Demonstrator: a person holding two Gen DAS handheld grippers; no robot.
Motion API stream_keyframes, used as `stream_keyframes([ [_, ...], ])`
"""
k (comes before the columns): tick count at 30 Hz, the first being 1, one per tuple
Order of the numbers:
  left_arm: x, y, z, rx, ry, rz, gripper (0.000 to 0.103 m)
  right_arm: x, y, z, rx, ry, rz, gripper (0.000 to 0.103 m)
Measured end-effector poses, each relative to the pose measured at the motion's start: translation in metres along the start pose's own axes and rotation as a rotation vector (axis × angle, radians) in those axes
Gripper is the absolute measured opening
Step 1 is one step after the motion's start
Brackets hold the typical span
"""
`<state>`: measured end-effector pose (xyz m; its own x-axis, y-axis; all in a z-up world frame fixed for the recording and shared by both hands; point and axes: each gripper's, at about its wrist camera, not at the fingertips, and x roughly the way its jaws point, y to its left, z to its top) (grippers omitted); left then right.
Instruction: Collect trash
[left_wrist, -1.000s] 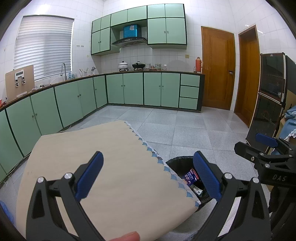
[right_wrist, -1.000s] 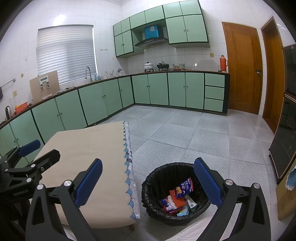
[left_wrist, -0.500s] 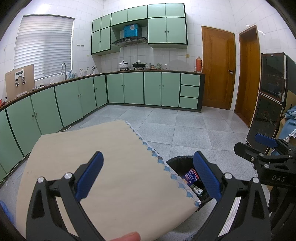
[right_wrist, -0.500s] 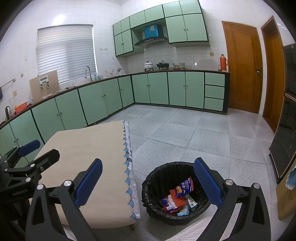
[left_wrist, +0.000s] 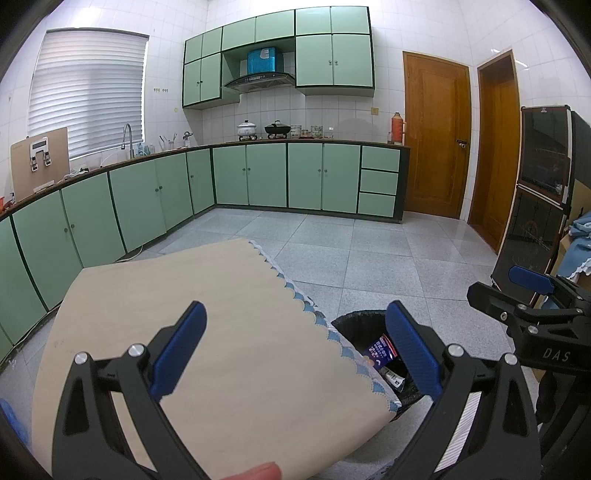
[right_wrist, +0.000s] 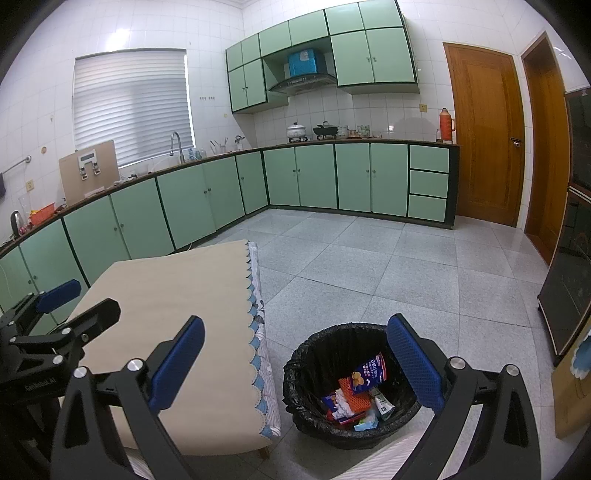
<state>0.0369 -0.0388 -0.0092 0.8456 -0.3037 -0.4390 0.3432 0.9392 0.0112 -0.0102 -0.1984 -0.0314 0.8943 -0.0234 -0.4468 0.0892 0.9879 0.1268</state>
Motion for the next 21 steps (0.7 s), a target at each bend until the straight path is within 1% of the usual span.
stream_keyframes([
  [21, 0.0006, 0.0000, -0.0005, -0.004, 0.003, 0.000, 0.094, 0.0003, 0.0003, 0.0008, 0.000, 0.002, 0.001, 0.097],
])
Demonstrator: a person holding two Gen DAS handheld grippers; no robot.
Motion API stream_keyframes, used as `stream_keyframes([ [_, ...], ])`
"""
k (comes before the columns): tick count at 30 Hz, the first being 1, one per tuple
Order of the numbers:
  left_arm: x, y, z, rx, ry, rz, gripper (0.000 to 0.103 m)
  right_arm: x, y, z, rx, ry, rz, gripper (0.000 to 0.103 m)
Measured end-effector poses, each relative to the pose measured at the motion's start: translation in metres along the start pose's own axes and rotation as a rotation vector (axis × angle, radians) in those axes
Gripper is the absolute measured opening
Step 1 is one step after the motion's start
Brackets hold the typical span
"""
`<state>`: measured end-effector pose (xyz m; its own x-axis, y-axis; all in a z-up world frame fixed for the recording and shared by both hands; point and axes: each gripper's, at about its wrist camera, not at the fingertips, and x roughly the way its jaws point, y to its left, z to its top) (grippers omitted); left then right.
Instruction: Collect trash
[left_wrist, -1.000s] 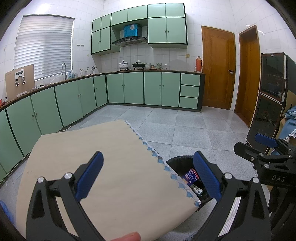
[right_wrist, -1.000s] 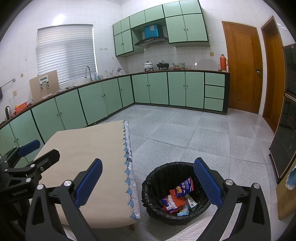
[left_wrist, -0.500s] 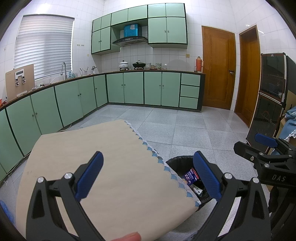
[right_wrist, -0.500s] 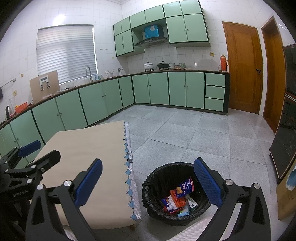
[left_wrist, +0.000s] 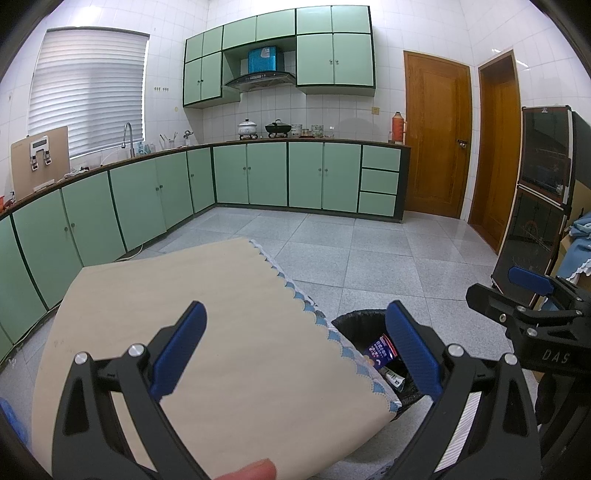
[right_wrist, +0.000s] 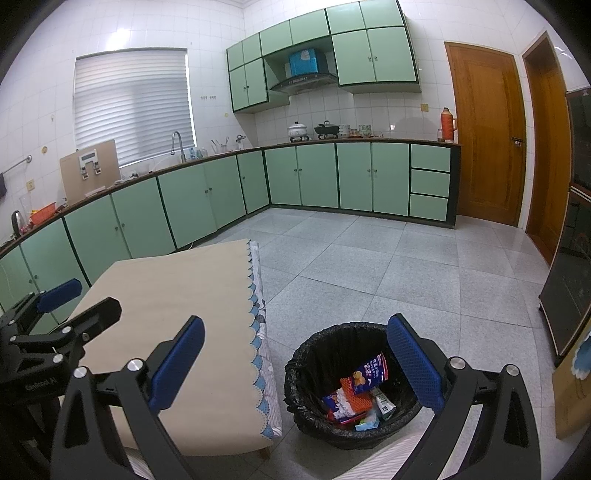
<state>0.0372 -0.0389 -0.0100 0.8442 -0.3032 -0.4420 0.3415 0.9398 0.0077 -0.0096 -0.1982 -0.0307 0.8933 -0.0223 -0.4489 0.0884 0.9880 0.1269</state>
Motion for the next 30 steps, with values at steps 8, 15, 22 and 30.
stream_keyframes([
  [8, 0.000, 0.000, 0.000, -0.002, 0.002, -0.001, 0.094, 0.001, 0.002, -0.001, -0.002, 0.002, 0.001, 0.097],
  [15, 0.004, -0.003, -0.004, -0.010, 0.011, 0.001, 0.094, 0.004, 0.004, -0.005, -0.005, 0.008, 0.005, 0.097],
  [22, 0.002, -0.007, -0.004, -0.013, 0.008, 0.000, 0.094, 0.004, 0.003, -0.005, -0.005, 0.009, 0.005, 0.097],
  [30, 0.001, -0.010, -0.004, -0.017, 0.015, 0.004, 0.094, 0.004, 0.003, -0.004, -0.004, 0.009, 0.005, 0.097],
])
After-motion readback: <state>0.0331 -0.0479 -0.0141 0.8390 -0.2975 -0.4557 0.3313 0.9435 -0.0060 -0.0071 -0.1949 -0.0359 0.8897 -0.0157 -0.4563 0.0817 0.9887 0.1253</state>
